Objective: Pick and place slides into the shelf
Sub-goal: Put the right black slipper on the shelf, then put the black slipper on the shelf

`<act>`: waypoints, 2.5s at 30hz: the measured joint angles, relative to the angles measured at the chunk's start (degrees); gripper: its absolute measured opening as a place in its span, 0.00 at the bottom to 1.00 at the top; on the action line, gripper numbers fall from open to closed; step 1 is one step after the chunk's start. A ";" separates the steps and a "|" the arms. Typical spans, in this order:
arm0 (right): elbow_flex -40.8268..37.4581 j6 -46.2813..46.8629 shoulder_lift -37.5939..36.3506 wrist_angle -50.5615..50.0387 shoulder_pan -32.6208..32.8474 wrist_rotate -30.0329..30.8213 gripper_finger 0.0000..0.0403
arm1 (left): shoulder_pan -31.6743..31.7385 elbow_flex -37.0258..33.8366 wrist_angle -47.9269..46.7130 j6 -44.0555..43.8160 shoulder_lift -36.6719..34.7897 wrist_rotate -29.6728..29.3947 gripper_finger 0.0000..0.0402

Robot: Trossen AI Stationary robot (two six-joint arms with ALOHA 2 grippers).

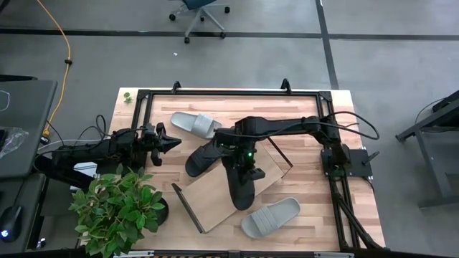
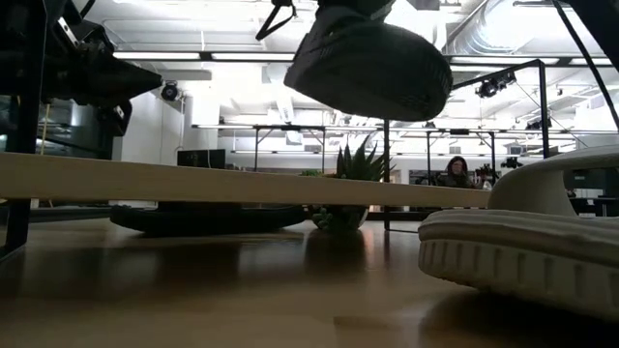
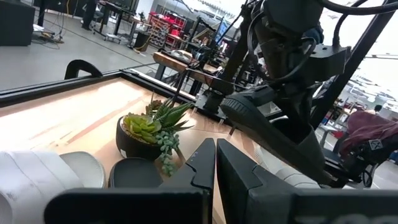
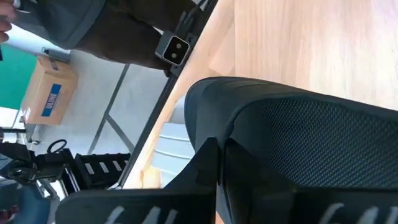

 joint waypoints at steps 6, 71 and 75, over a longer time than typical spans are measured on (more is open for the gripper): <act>0.00 -0.26 0.00 0.03 -0.12 1.25 0.00 | 0.00 0.00 -0.01 0.13 0.00 0.10 0.01; 10.02 8.55 5.88 7.68 -2.20 7.79 0.25 | 0.02 0.00 -0.07 0.31 0.01 0.81 0.01; 18.73 13.18 5.86 6.86 -3.87 7.67 0.18 | 0.02 0.00 -0.07 0.76 0.02 0.81 0.01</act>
